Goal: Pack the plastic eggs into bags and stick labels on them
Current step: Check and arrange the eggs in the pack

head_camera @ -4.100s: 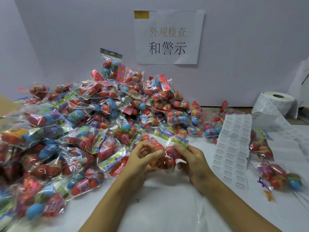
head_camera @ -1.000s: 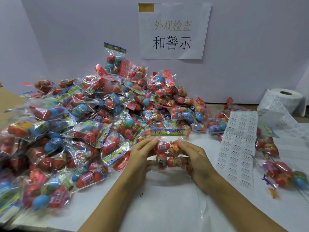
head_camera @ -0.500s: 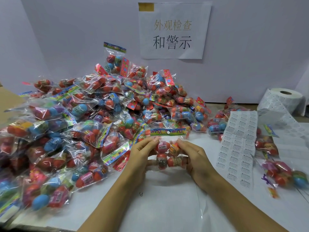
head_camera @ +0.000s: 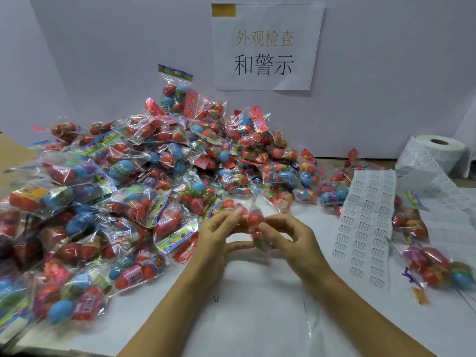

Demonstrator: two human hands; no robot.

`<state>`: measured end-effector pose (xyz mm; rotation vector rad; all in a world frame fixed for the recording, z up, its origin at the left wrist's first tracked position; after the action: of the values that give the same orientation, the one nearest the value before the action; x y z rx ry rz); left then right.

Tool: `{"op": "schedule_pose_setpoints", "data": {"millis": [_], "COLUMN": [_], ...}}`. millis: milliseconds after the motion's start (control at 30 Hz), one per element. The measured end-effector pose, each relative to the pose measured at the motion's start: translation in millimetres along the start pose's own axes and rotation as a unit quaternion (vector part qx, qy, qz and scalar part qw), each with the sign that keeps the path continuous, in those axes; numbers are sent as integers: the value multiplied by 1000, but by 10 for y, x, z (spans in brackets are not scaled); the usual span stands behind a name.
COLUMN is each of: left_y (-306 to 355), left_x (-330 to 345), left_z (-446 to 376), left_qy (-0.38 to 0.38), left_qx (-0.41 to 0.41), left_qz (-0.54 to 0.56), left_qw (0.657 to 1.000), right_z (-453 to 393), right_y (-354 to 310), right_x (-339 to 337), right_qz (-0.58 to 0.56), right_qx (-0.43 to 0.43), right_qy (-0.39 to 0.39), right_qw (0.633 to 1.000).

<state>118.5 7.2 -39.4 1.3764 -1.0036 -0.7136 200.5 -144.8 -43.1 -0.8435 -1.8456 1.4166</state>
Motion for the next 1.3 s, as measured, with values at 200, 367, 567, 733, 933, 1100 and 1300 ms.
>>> {"op": "schedule_pose_setpoints", "data": {"millis": [200,367,567,733,933,1100,1300], "left_y": [-4,-68,-105,-104,-46,-53,-84], "left_x": [-21,-114,-42,-21,-14,-19,-56], "left_z": [-18,-70,-88,-57,-21,-16,-51], "left_qy": [21,111,53,4,6,1,27], "left_qx": [1,35,-24,-21,-25,-25,-29], "left_qz": [25,-3,-1,0,-4,6,15], "left_qw": [999,993,998,1000,1000,1000,999], "right_z": [-30,-61,-84,-44,-47,-52,-47], "right_y": [63,83,61,41,31,46,53], "right_x": [-27,-46,-37,1,33,17,11], "right_qz": [9,-104,-189,-167,-159,-157,-171], "right_qx": [10,80,135,137,146,144,129], "right_qy": [9,8,-6,-43,-22,-28,-16], "right_qw": [1000,991,973,975,976,977,977]}}
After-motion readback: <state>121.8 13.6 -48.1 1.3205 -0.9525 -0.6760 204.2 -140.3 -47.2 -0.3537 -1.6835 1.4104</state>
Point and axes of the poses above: each hand's wrist, its own z-axis away from the middle knuckle, its own x-axis out of the palm, y = z × x, the point moved 2 cm from there along -z, towards the middle knuckle, and after that the axes turned 11 degrees about -z, right-handed, at the moved point
